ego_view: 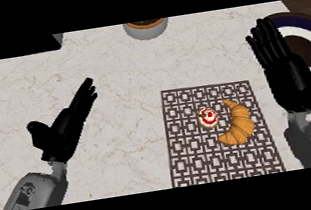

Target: Pick the cupcake from the placemat and place it in the plate

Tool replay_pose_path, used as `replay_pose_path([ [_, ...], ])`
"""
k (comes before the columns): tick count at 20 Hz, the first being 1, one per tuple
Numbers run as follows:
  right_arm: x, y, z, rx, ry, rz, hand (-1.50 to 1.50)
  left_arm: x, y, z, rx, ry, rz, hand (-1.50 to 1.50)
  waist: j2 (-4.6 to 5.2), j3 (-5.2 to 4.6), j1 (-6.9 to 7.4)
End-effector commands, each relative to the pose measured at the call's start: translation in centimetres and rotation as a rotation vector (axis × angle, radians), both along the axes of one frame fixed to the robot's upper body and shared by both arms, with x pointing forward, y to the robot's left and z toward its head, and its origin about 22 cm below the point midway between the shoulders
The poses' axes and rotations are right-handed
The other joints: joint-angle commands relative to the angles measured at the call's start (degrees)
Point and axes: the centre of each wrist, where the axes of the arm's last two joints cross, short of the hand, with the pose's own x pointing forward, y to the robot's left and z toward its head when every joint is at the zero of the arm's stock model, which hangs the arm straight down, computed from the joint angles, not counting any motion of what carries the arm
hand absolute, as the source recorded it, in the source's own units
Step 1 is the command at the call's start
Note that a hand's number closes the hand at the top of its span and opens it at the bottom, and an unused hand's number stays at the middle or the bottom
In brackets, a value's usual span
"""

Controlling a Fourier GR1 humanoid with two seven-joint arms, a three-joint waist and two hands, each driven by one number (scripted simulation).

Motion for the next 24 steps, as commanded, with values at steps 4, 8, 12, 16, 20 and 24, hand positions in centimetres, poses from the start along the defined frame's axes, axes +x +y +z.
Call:
replay_pose_path([
  [4,2.2,7.1,-0.3,-0.01,0.17,-0.156,1.5,-0.9,3.7,-1.4,0.119,-0.075,0.134,0.0,0.4,1.1,3.78],
  [8,2.4,0.1,-3.0,-0.555,0.098,-0.452,1.5,-0.8,5.5,-1.7,0.123,-0.04,0.198,0.0,0.58,-0.11,3.48],
  [12,0.0,10.5,-7.1,-0.309,0.047,-0.639,-1.5,-2.4,6.2,-3.8,0.119,-0.046,0.216,0.0,0.52,1.12,4.06],
  [16,-1.9,15.0,-8.7,-0.372,-0.01,-0.648,-1.5,-2.4,7.8,-4.3,0.1,-0.048,0.231,0.0,0.38,1.17,3.1],
  [20,-3.9,14.9,-9.1,-0.412,0.01,-0.725,-1.5,-3.2,8.9,-5.1,0.128,-0.052,0.25,0.0,-0.06,1.05,1.37],
  [24,-6.5,14.3,-11.1,-0.524,0.093,-0.742,-1.5,-3.2,8.0,-4.5,0.1,-0.046,0.251,0.0,-0.41,0.97,0.82],
])
